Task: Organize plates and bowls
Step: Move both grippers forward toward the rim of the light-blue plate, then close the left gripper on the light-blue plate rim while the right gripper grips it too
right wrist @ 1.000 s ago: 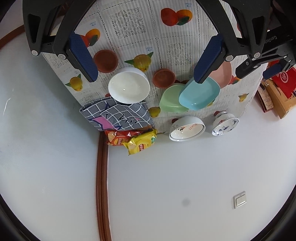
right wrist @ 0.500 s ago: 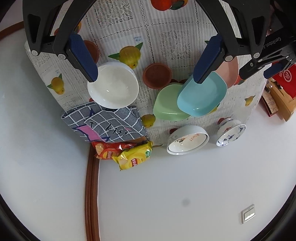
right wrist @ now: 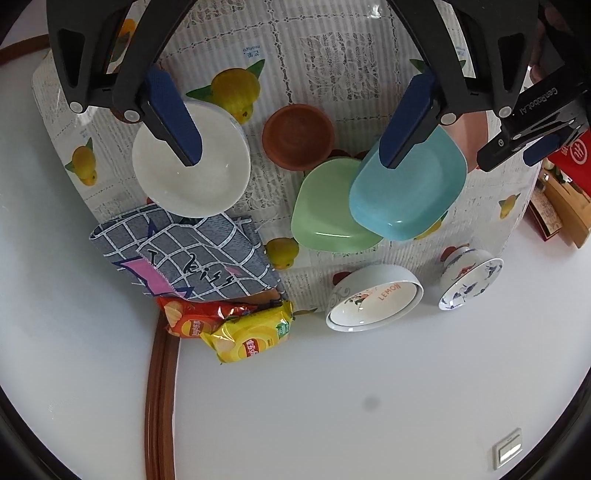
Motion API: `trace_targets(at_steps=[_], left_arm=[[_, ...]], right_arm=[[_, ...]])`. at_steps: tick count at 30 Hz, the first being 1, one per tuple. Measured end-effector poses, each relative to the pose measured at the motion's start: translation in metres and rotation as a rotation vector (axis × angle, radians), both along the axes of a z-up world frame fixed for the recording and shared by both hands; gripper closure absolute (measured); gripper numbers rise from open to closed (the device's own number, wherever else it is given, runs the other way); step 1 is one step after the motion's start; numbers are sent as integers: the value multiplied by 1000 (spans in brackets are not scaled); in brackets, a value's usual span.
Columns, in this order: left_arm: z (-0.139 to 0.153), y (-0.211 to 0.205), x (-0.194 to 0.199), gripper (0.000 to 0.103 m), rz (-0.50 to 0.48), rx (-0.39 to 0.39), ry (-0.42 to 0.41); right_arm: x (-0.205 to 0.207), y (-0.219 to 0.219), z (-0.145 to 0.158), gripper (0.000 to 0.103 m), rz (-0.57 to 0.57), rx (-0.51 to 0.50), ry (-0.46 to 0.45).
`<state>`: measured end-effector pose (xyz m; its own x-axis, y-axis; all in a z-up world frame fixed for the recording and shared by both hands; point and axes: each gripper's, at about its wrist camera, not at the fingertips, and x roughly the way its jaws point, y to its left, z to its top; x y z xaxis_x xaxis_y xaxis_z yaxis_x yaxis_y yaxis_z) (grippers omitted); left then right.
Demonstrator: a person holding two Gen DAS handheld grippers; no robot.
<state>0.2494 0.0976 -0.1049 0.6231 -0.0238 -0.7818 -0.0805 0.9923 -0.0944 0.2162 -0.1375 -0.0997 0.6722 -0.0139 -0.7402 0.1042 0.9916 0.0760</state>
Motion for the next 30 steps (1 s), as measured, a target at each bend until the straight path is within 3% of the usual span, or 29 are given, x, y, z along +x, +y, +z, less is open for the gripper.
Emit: trace_targets(at_steps=[3, 10, 30], left_arm=[[-9, 8, 10, 13, 9, -27, 25], [-25, 14, 29, 27, 15, -67, 52], [-48, -6, 82, 43, -48, -38, 62]], right_arm=[[10, 2, -9, 14, 8, 19, 21], [30, 8, -25, 19, 31, 29, 45], [70, 35, -65, 44, 125, 69, 132]])
